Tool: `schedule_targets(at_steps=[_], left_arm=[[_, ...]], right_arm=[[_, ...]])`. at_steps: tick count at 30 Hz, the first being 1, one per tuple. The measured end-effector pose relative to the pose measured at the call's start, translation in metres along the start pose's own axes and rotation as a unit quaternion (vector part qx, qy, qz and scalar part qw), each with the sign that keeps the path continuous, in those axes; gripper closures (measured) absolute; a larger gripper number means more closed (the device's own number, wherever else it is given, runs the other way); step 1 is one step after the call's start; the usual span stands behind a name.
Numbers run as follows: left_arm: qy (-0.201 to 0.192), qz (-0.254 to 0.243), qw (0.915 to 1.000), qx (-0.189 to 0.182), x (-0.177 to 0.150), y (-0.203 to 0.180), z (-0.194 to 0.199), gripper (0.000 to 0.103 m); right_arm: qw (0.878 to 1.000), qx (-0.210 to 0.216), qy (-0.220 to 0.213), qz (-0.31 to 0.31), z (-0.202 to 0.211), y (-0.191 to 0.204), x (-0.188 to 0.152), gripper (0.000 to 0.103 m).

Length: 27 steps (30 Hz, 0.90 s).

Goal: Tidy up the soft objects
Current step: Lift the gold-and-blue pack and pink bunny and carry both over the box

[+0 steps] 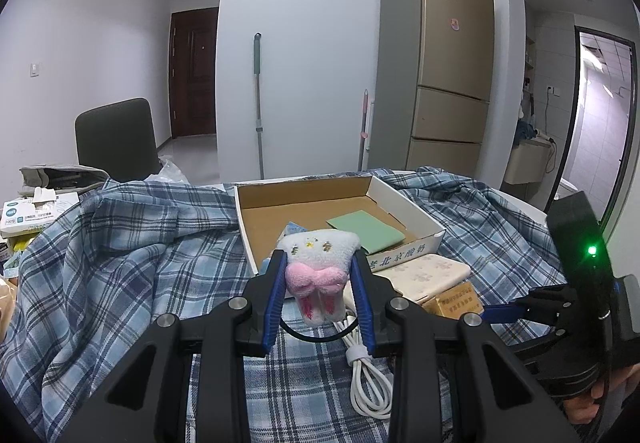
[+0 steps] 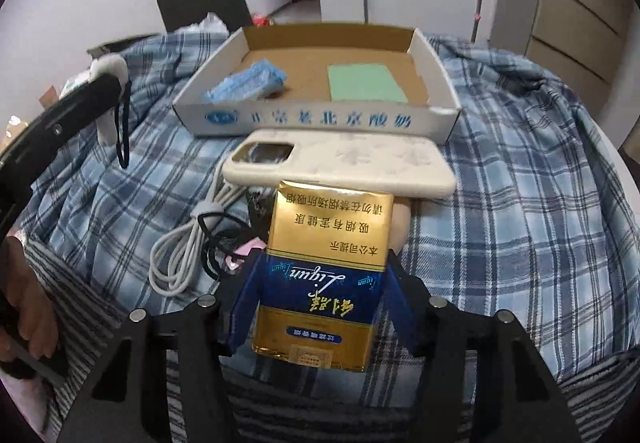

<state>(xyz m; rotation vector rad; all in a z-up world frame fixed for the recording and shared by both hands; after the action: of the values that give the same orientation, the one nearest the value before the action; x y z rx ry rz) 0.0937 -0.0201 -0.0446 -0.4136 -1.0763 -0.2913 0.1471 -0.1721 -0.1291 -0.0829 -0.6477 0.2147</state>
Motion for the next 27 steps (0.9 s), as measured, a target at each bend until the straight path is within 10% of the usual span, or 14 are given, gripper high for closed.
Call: schedule_targets(at_steps=[14,27], left_arm=[[-0.011,-0.003,0.9999,-0.003,0.002,-0.002,0.006,0.071],[-0.029,-0.024,0.9993,-0.003,0.005,-0.014,0.018,0.071]], right_arm=[[0.981,-0.035,-0.19,-0.017,0.056,-0.011,0.009,0.049],[0.97,-0.045,-0.236,-0.029,0.082,-0.016,0.012,0.049]])
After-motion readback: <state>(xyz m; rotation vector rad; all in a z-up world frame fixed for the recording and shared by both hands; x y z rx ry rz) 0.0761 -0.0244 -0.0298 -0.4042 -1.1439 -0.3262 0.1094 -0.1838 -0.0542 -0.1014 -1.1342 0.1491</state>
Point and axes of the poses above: each gripper's, at about its wrist camera, not at the fingertips, and z roughly against the way its jaws point, y to its left, x to its top, the point moved 4 cm from there along -z, roughly the way its jaws point, and after that the axes turned 15 degrees about -x, right-handed, at the moved point
